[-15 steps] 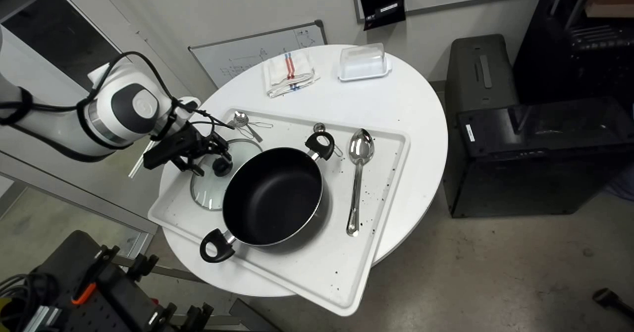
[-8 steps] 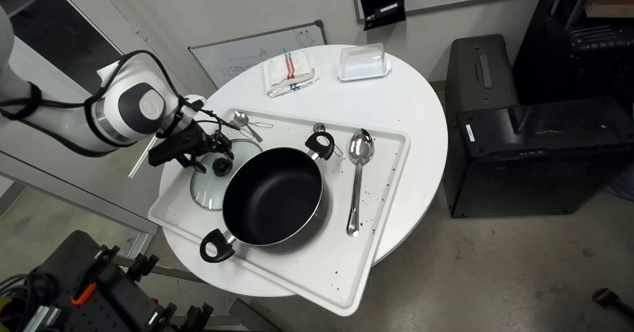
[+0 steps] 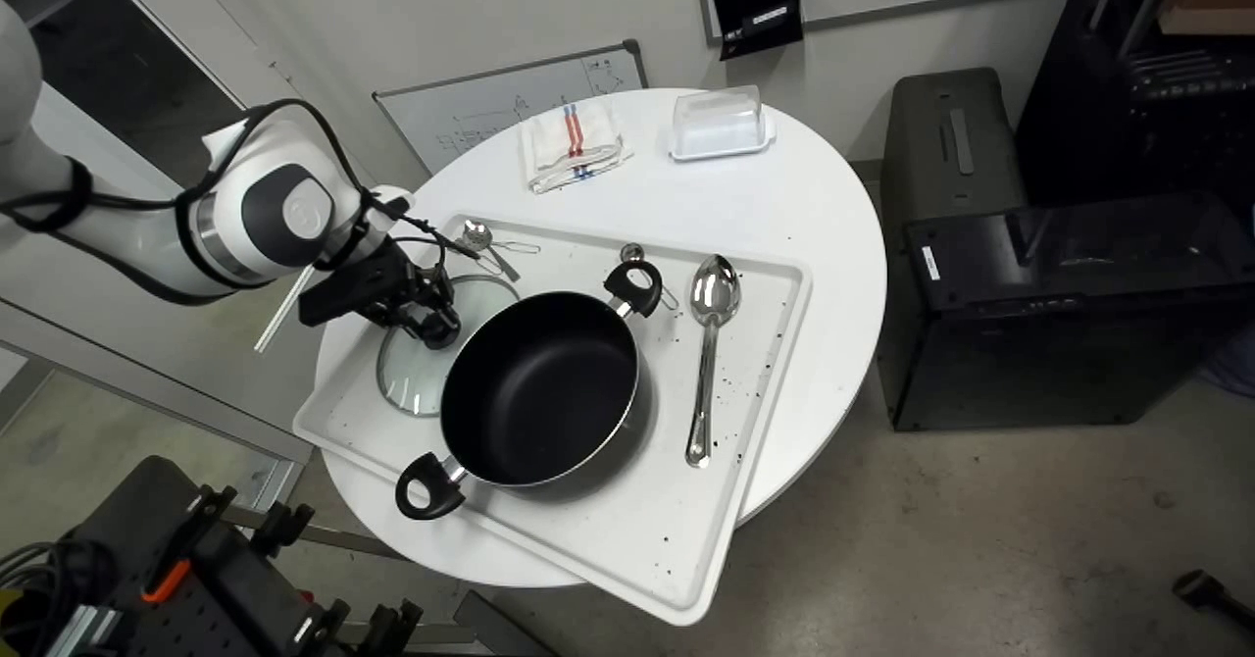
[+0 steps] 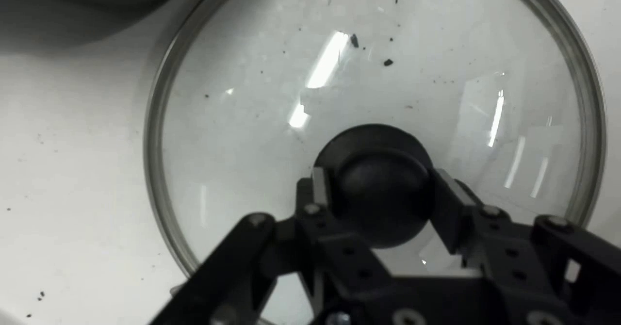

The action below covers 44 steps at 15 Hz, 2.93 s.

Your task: Put the glass lid on the pot.

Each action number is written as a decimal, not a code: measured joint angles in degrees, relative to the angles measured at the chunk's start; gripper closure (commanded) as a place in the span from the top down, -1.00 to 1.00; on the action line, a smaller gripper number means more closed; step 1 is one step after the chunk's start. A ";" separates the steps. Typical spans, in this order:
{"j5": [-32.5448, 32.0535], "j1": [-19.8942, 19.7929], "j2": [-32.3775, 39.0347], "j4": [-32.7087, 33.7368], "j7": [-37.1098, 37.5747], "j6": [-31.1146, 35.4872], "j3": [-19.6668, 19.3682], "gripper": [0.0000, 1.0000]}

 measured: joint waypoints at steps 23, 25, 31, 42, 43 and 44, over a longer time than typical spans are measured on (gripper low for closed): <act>2.36 -5.63 -15.97 -10.94 -5.77 -5.51 6.96 -0.50; 2.37 -5.63 -19.00 -12.75 -5.96 -6.72 7.27 -0.50; 2.37 -5.75 -26.84 -17.49 -6.09 -9.33 7.35 -0.50; 2.81 -12.08 -33.47 -24.01 -9.37 -9.43 2.57 -0.50; 2.79 -12.87 -33.84 -24.32 -10.11 -9.34 1.70 -0.50; 2.77 -13.67 -34.18 -24.55 -10.89 -9.30 0.78 -0.50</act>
